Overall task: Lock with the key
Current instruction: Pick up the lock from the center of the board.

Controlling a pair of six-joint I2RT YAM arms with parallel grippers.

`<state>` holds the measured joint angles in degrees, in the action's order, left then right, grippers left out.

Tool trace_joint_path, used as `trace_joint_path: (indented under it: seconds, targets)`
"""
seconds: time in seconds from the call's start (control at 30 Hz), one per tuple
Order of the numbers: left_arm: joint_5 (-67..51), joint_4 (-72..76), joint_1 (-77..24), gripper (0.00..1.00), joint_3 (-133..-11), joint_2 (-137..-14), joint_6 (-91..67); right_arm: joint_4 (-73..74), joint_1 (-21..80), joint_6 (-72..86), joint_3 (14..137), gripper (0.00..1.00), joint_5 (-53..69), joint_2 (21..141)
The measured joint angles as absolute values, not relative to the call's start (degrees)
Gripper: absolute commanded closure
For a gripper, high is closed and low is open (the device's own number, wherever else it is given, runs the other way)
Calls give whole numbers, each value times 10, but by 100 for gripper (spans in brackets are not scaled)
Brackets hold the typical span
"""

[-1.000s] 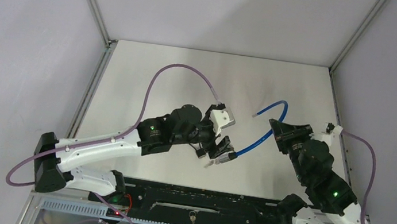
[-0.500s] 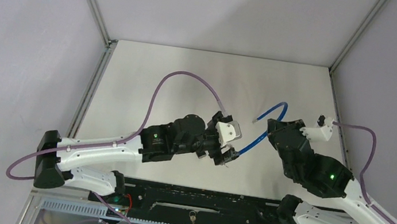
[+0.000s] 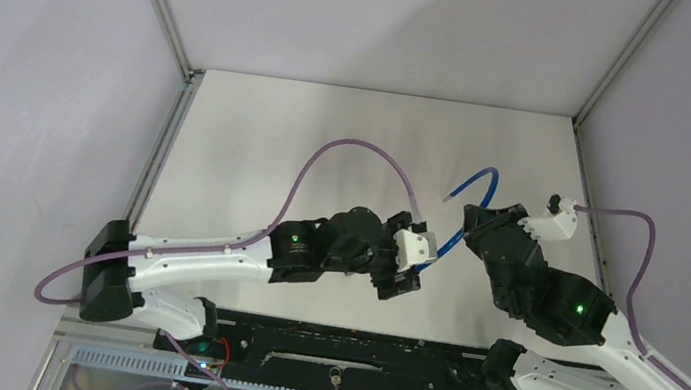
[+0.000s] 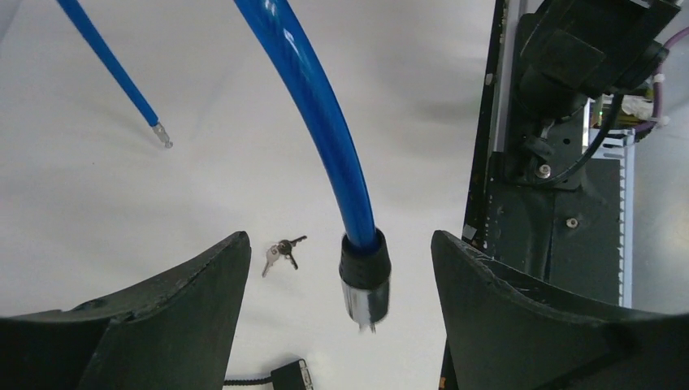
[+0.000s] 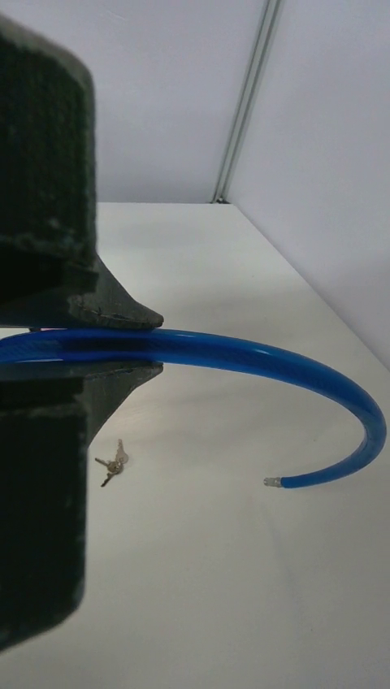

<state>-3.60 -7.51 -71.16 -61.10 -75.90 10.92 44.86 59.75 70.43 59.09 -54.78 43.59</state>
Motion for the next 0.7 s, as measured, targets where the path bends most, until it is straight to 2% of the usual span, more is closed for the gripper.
trace_joint_path:
  seconds: [0.2,0.53,0.7]
  targets:
    - [-20,-84,-712,18,-649,-798,117,443,599,681,591,100,-534,423]
    - [72,-83,-715,35,-690,-839,122,411,597,636,582,100,-502,370]
    - [107,-83,-720,37,-691,-854,126,409,595,631,575,100,-489,371]
